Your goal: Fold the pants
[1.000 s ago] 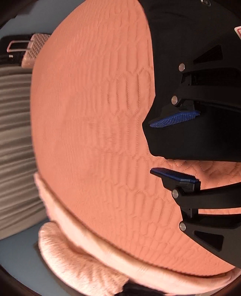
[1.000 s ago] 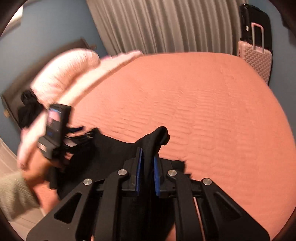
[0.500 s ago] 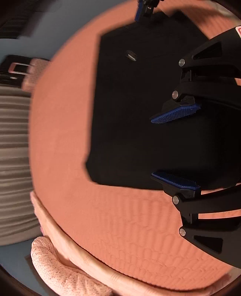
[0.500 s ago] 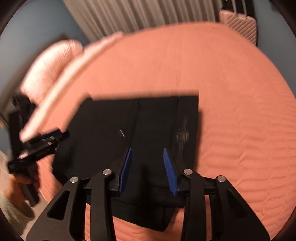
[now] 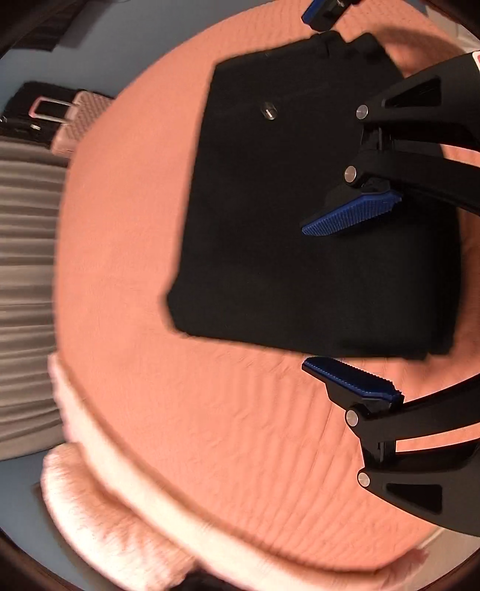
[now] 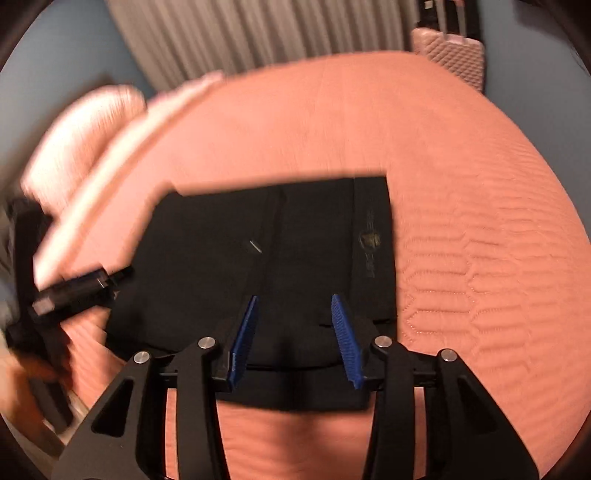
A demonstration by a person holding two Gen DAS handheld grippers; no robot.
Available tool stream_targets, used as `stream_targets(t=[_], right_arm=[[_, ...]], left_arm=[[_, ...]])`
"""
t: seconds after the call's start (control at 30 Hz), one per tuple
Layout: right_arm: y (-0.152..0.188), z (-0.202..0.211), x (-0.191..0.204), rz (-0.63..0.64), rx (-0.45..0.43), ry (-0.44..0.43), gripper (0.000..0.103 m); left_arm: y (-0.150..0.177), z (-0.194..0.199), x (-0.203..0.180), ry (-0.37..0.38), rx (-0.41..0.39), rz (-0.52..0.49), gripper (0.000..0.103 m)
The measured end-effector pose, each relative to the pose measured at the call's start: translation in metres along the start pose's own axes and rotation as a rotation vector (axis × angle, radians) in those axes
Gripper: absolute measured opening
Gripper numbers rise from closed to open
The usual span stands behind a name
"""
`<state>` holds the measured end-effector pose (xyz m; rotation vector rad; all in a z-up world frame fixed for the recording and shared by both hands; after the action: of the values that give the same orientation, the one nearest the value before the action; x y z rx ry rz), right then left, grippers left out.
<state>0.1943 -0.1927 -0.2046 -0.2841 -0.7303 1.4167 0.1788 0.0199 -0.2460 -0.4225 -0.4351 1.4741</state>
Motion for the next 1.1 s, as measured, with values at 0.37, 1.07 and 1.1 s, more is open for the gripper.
stream_targets(t=[0.37,1.07,1.1], right_arm=[[0.01,0.083,0.007,-0.026,-0.118,0.111,0.094],[0.023,0.121,0.038,0.042,-0.145,0.157,0.098],[0.023,0.121,0.04,0.046,-0.15,0.166,0.098]], left_arm=[[0.018,0.1,-0.02,-0.007,-0.029,-0.051,0.068],[0.068,0.126,-0.035,-0.01,0.042,-0.053,0.08],[0.069,0.125,-0.034,-0.01,0.044,-0.051,0.08]])
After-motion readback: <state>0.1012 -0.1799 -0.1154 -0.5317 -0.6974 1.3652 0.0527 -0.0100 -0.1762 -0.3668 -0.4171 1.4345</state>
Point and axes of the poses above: each gripper's, at about its wrist camera, not at the fingertips, and z roughly against the way its jaws point, x to its left, y to its underside, the point moved 10 cm from there along -z, roughly the way its jaws point, and after that the axes turned 6 degrees about x, right-handed, at the moved point
